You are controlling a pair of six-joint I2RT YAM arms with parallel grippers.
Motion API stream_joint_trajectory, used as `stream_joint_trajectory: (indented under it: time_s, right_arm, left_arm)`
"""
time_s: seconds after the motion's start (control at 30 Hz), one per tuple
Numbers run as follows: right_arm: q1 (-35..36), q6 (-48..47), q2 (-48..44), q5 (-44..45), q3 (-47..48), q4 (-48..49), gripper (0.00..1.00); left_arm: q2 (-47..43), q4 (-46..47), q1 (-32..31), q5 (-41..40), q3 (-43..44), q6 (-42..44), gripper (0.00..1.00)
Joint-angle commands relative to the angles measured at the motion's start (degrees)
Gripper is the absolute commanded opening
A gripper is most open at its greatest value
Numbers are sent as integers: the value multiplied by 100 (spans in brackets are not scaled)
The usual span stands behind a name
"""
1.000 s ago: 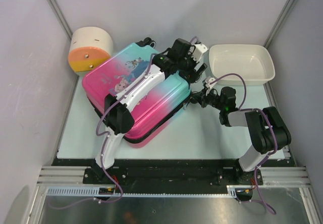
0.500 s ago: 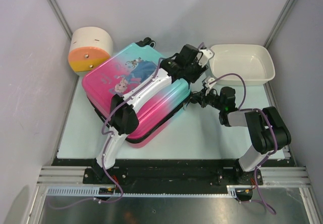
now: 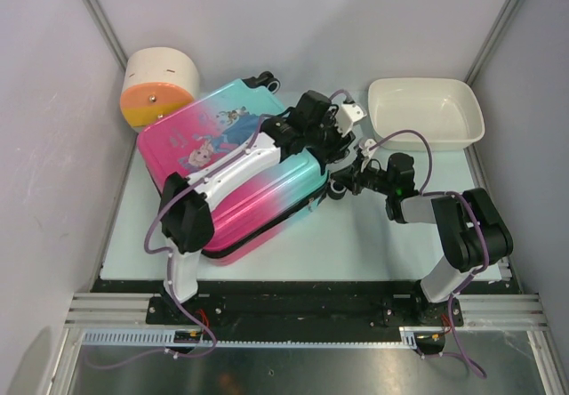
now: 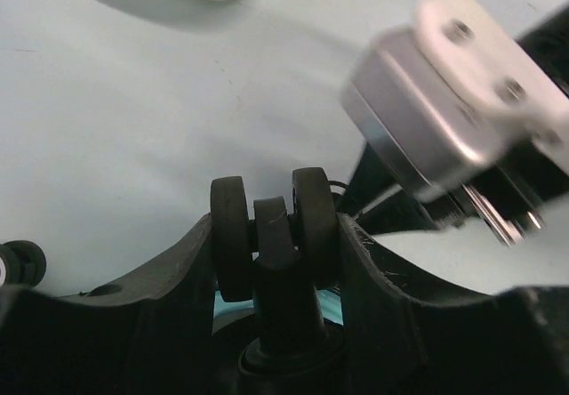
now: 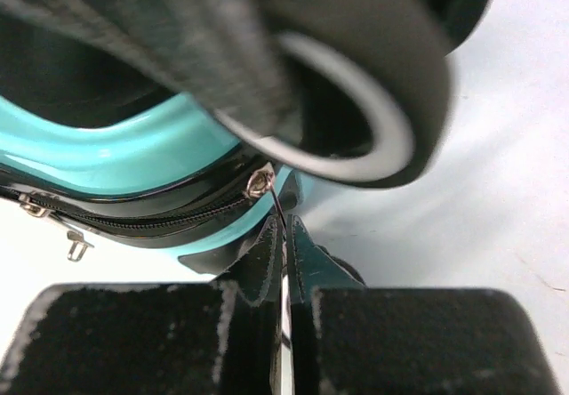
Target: Open, take out, and arrange the luggage
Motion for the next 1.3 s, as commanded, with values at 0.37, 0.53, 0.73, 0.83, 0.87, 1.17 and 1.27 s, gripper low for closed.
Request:
stream_joint_trajectory:
  time_s: [0.37,0.53,0.73,0.83,0.87,1.17,1.27]
  right_arm:
    - [259,734,-365,94,-211,1545,0]
    - [356,770,-215,-11,-211,1599,0]
    - [93,998,-162,-985,-211,1573,37]
    - [-144,1156,-162,-1662,-211,1362,59]
    - [-171,1183,-127,-1977,-211,1361,66]
    - [389,1289,31,-2428,-238,1528,67]
    - [566,1166,128,-2376,-247,1537,67]
  left_arm:
    - [-1171,-1222,145,1793,-1246,514,0]
    - [-1232,-1221,162,1970,-1299,567,0]
    - [-1399,-1222,180,2092,-1510,804,0]
    - [-1592,-1213,189,2250,-1738,989,0]
    - [-1654,-1221,197,2303,-1800,1111,0]
    - [-2384,-1274,197,2708,-2643,1779,0]
    - [-2638,-1301,197,2866,-2863,1990,0]
